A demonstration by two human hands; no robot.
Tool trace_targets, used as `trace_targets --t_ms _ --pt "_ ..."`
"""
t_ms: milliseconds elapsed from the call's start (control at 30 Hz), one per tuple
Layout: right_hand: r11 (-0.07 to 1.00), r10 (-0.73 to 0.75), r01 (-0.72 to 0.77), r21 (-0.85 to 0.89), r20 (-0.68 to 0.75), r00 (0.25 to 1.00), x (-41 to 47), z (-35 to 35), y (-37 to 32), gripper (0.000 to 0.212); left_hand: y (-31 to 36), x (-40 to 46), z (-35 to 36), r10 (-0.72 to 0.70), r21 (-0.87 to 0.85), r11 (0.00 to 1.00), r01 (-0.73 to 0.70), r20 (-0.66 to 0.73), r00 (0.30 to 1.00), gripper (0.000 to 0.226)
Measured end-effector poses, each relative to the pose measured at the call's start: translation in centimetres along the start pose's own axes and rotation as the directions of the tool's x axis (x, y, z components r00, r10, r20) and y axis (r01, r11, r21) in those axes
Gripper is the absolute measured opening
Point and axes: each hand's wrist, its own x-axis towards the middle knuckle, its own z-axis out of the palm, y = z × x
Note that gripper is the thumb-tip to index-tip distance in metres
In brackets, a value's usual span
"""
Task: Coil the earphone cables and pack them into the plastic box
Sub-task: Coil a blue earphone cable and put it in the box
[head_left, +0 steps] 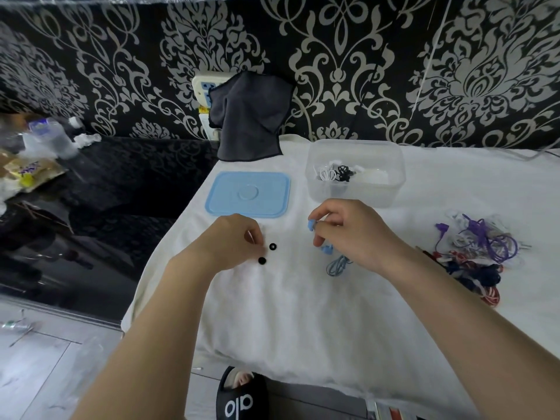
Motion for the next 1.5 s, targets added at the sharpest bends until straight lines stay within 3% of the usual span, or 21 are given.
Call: trace_targets --t_ms 433,667,767,933,1100,1300,1500 --pt "0.999 0.001 0.000 0.035 -0.037 0.999 0.1 -0.6 0.0 0.007 0.2 0.7 0.6 0.070 0.026 0.997 -0.069 -0.042 0.997 0.006" --pt "0.981 0.064 -0.054 0.185 -0.049 0.997 0.3 -1.3 -0.6 0.009 2.7 0.0 -0.3 0.164 -0.340 0.925 -0.170 -0.046 0.985 0.005" --pt "0.977 0.094 -0.088 0.196 -0.025 0.995 0.3 -1.7 -0.6 0.009 3.8 -0.1 0.3 0.216 -0.404 0.891 -0.209 -0.029 0.976 0.004" --pt "0.991 0.136 -0.136 -0.002 -0.005 0.991 0.3 -2.0 0.2 0.010 4.7 0.7 3.6 0.309 -0.240 0.925 -0.295 0.022 0.951 0.019" --pt "0.986 0.126 -0.126 -0.106 -0.011 0.992 0.5 -1.9 0.9 0.012 4.8 1.0 4.2 0.336 -0.198 0.922 -0.333 -0.018 0.942 0.016" --pt "0.993 0.095 -0.101 -0.066 -0.096 0.991 0.8 -2.3 1.2 0.010 4.6 1.1 3.6 0.358 -0.179 0.915 -0.363 -0.057 0.932 0.016" --pt "0.985 0.104 -0.089 0.148 -0.099 0.990 0.5 -2.8 0.8 0.010 5.6 0.5 2.2 0.302 -0.297 0.896 -0.329 -0.134 0.944 0.016"
